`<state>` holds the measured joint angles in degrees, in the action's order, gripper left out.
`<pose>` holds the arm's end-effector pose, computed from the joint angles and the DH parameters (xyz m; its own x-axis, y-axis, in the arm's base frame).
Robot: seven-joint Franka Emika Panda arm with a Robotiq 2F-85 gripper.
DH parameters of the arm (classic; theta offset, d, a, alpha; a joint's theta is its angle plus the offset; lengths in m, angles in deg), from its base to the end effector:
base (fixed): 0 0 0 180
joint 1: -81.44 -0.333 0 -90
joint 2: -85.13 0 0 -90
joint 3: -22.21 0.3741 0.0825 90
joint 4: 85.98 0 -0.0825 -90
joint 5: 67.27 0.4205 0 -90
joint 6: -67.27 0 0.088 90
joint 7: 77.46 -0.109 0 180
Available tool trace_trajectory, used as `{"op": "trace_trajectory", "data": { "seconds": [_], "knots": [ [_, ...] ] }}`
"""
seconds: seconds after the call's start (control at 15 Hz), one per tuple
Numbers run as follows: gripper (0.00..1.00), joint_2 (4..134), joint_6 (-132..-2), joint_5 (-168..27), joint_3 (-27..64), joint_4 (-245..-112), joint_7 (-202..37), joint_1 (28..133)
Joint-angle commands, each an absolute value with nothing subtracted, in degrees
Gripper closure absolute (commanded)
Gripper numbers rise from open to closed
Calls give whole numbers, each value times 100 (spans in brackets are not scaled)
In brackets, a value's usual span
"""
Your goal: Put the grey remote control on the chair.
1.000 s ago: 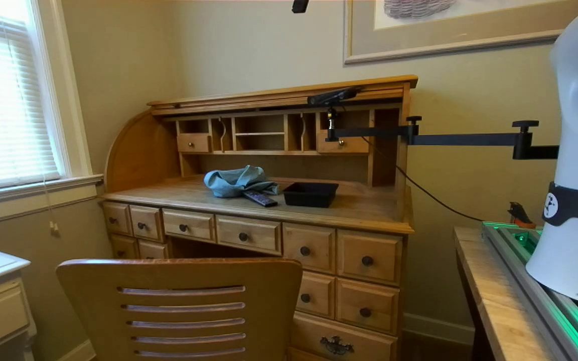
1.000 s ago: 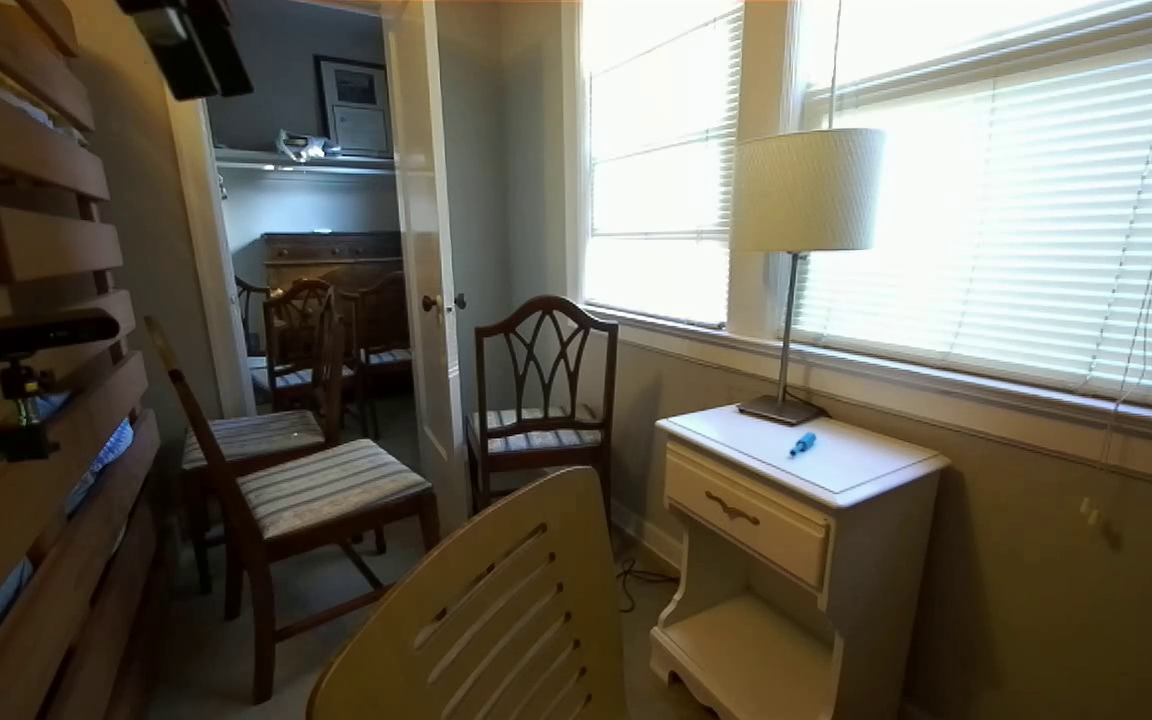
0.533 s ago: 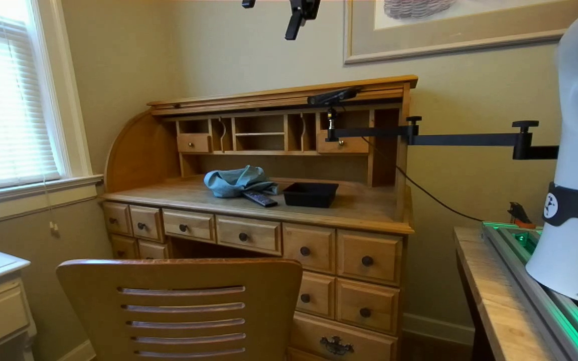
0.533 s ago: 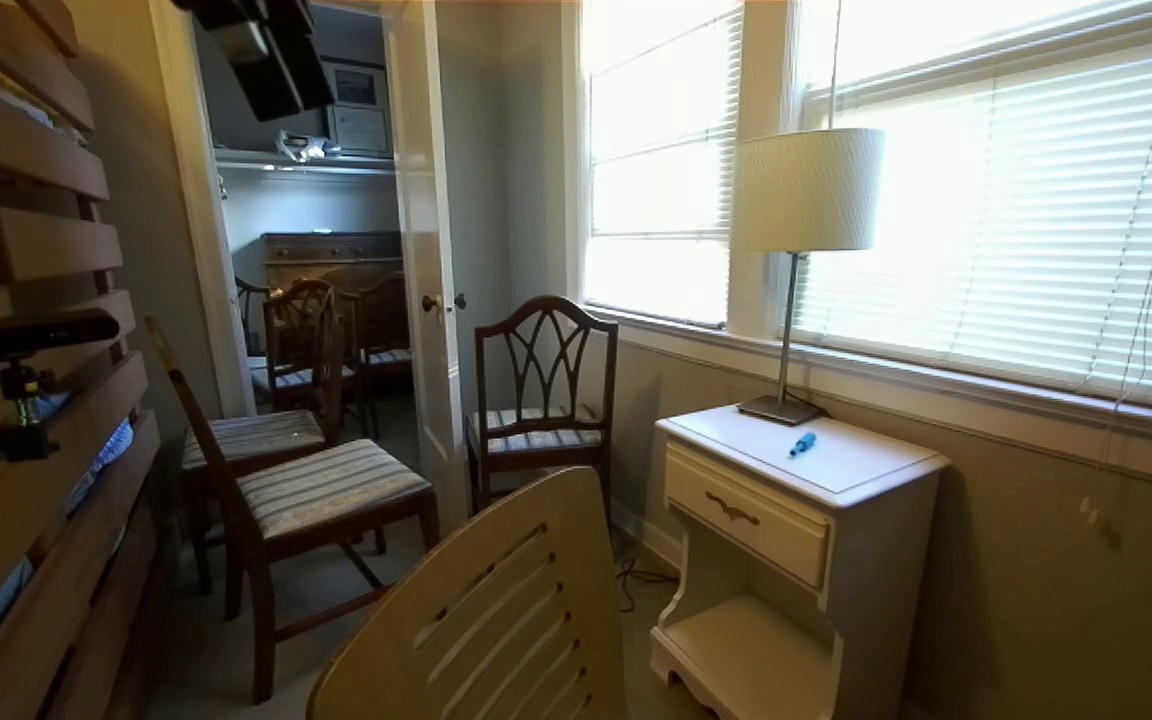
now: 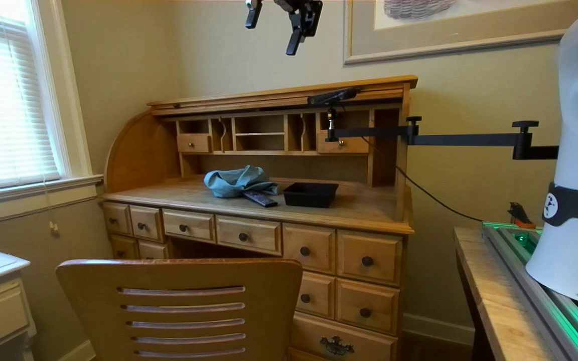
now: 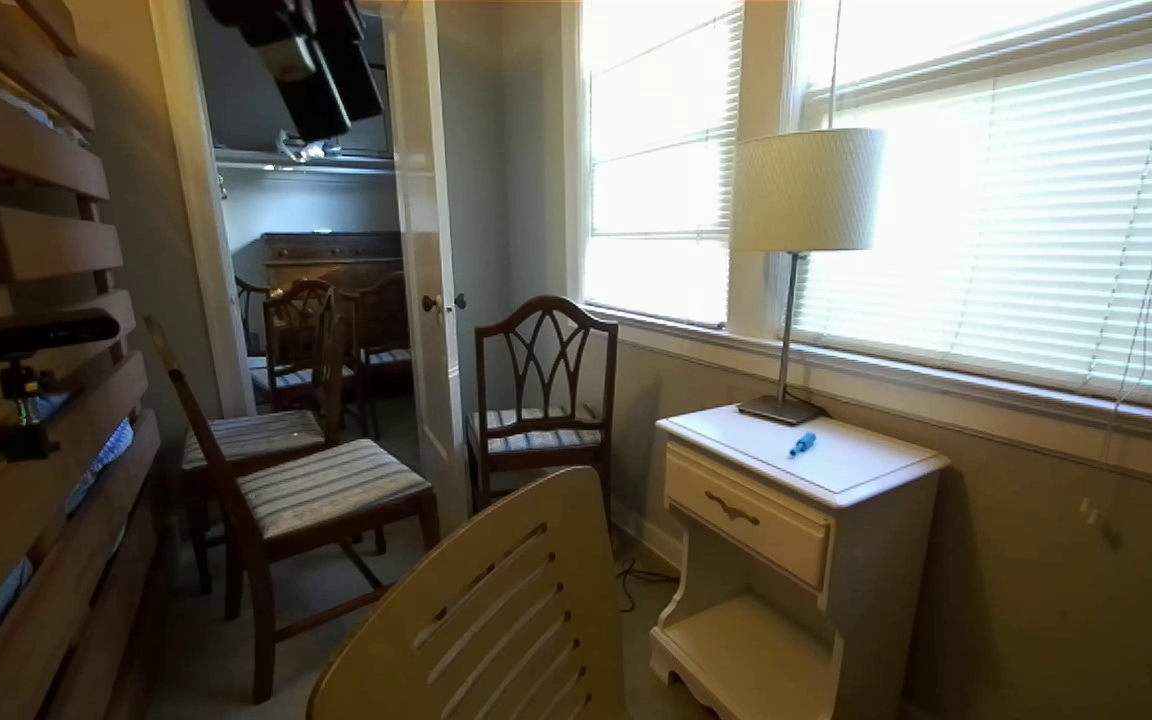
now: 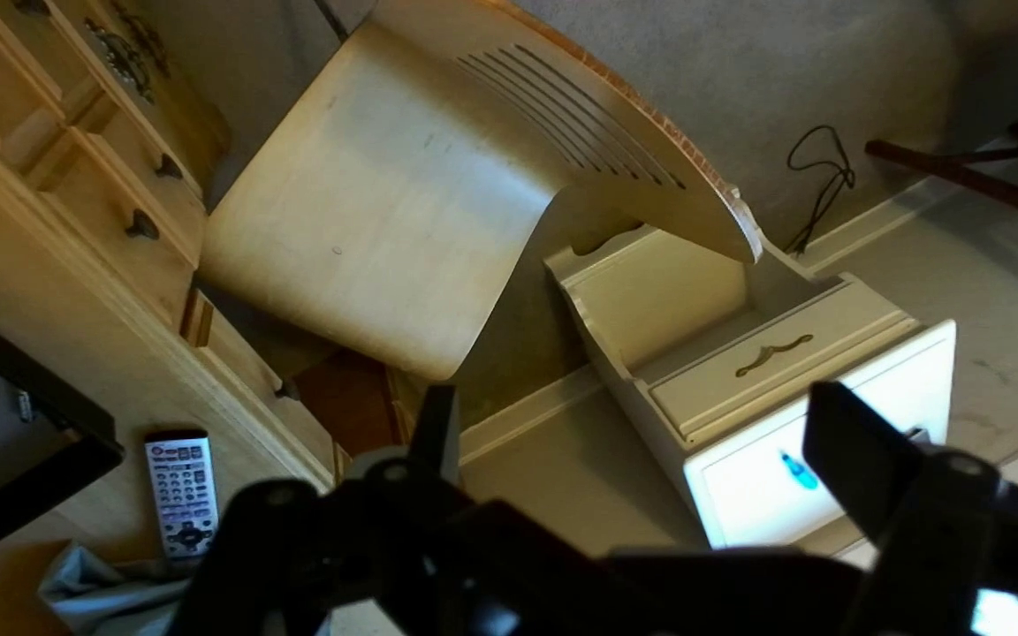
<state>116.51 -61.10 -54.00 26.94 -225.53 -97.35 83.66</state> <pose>0.4210 0.0307 0.5703 0.8677 -0.4273 0.2542 -0.3572 -0.8914 -0.2791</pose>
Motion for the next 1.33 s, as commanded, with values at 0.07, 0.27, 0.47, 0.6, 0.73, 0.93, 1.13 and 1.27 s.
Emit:
{"op": "trace_trajectory", "data": {
  "seconds": [0.07,0.27,0.47,0.6,0.73,0.93,1.13,1.27],
  "knots": [
    [0,11648,-6102,-5421,2668,-22544,-9751,8332],
    [0,11561,-6395,-5724,2736,-22641,-9853,8554],
    [0,11250,-7052,-6389,2657,-22706,-9743,8941],
    [0,10953,-7651,-6798,2573,-22700,-9632,9163],
    [0,10603,-8228,-7105,2481,-22591,-9520,9308],
    [0,10024,-8976,-7440,2401,-22336,-9454,9463],
    [0,9344,-9238,-7669,2355,-21891,-9701,9640],
    [0,8913,-9191,-7607,2192,-21489,-9679,9601]
  ]
}}
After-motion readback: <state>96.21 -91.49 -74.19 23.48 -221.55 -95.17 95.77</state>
